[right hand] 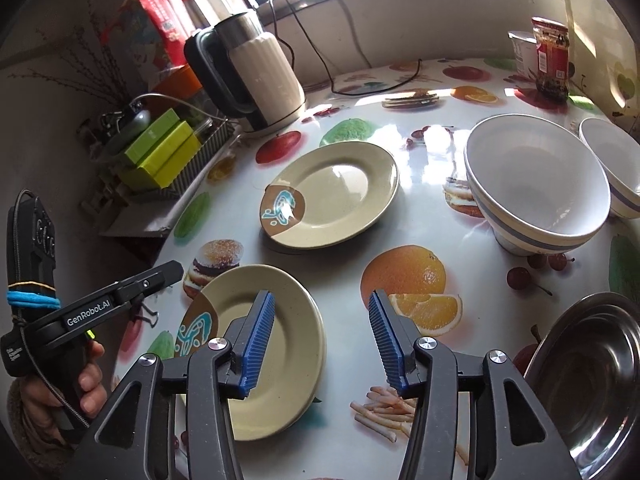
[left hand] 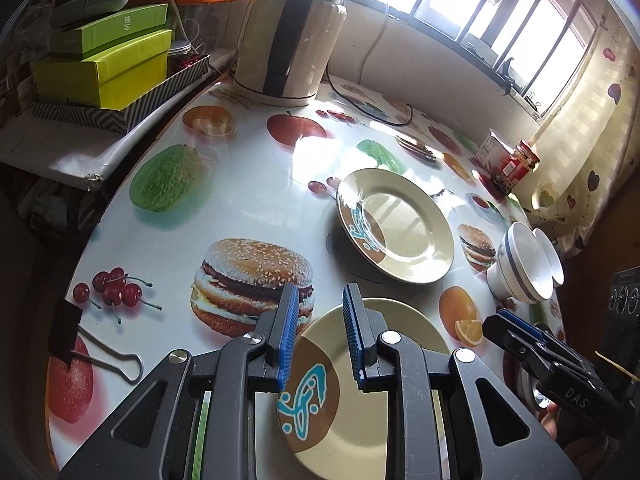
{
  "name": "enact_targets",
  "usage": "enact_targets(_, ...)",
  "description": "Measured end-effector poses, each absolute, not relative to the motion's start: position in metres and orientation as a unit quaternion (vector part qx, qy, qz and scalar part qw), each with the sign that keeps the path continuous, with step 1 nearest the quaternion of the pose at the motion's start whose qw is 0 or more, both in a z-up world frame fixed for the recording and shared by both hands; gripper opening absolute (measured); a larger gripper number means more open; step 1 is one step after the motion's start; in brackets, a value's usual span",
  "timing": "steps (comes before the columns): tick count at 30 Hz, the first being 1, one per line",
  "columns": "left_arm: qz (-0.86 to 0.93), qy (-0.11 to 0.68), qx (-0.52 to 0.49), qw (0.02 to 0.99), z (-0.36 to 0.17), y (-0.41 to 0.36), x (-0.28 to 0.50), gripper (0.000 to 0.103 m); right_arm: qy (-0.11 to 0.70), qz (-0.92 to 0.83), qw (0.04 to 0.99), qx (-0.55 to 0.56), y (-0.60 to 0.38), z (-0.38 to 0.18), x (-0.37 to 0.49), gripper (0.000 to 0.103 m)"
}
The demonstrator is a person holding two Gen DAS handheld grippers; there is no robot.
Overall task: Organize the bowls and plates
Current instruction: 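Move the right gripper to the rim of another cream plate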
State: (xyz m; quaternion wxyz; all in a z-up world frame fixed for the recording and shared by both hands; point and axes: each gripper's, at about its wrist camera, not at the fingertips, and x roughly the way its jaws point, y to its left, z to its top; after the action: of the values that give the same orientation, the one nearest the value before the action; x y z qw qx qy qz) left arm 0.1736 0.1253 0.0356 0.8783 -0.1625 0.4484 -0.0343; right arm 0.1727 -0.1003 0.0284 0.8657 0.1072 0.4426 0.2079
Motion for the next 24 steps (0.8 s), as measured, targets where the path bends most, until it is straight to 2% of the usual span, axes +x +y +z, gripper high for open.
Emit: enact_targets(24, -0.063, 0.477, -0.156, 0.863, 0.017, 0.115, 0.276, 0.024, 0.467, 0.182, 0.856, 0.129, -0.090, 0.008, 0.265, 0.050)
